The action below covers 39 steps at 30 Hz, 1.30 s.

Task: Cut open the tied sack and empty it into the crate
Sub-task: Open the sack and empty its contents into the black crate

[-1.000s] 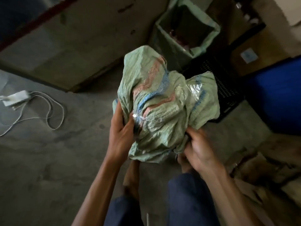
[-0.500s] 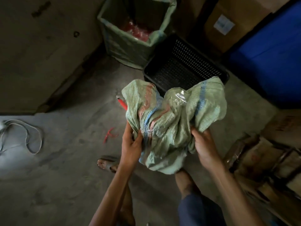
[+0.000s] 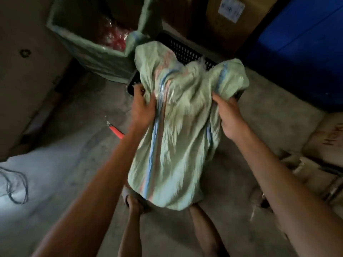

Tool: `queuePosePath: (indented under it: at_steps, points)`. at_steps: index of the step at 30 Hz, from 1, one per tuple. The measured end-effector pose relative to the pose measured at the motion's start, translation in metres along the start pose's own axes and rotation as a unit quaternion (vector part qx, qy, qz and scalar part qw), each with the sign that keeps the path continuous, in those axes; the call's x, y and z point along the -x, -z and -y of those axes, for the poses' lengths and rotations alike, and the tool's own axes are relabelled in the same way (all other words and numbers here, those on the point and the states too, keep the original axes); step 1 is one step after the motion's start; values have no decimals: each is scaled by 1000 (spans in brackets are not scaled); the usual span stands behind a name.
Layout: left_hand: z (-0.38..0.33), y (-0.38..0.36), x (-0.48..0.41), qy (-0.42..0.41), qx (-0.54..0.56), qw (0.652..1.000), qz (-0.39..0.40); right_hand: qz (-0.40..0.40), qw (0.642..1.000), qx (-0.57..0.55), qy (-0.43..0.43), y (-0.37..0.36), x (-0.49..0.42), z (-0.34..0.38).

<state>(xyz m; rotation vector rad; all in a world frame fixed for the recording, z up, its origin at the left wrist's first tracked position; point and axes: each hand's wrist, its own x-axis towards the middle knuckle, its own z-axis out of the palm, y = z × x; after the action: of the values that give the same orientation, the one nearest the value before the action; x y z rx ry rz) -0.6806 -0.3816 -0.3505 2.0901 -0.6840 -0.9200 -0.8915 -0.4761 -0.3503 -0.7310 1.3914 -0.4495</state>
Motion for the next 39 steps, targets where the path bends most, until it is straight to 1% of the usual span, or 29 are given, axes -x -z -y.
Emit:
queuePosePath:
  at_steps: [1,3,5,6,8,10,12,14,16,18,21,23,25,26,27,29,30,31,32,34,36,37,39]
  points:
    - [9,-10,-21,20,-19,1000,5,-28,999,-4,-16,2,-20,-5]
    - [24,-24,-59,51,-84,995,23,-120,992,18,-38,6,-53,-17]
    - [34,-29,-84,75,-173,981,43,-186,979,83,-12,10,-66,-30]
    - [37,-30,-90,74,-206,975,47,-198,970,138,21,11,-67,-37]
    - [42,-33,-92,39,-239,969,47,-179,944,261,95,11,-60,-56]
    - [54,-39,-83,-6,-273,959,79,-117,911,367,151,8,-52,-79]
    - [73,-45,-71,-62,-343,926,144,-52,866,464,180,2,-48,-104]
    - [101,-55,-68,-141,-424,873,195,-19,822,538,186,-4,-56,-128]
    - [134,-67,-72,-190,-488,820,233,-7,795,582,168,-8,-77,-147]
    - [168,-78,-81,-198,-528,789,246,11,791,601,115,-9,-110,-169]
    - [198,-88,-95,-233,-563,766,205,88,818,567,-35,-6,-157,-201]
    - [202,-95,-103,-262,-589,744,176,128,824,538,-123,-6,-174,-216]
    - [201,-101,-109,-274,-614,723,161,131,831,522,-141,-6,-184,-224]
    - [200,-102,-111,-273,-619,720,156,132,834,517,-138,-6,-188,-227]
    - [200,-102,-112,-274,-622,718,150,130,837,516,-132,-5,-192,-228]
    - [198,-101,-113,-281,-619,719,145,103,830,537,-111,-2,-190,-226]
    - [195,-101,-112,-280,-616,721,151,77,828,549,-81,0,-186,-223]
    - [192,-100,-111,-273,-611,725,162,40,833,551,-34,2,-180,-219]
    - [190,-98,-109,-262,-599,737,170,2,838,545,31,3,-172,-215]
    - [188,-90,-101,-237,-552,782,167,-77,839,517,150,3,-149,-204]
    - [189,-78,-84,-233,-488,831,128,-137,831,490,224,1,-116,-193]
    - [190,-70,-72,-230,-461,851,99,-154,830,476,246,1,-95,-192]
    - [197,-50,-45,-202,-413,887,51,-164,833,462,256,-1,-50,-195]
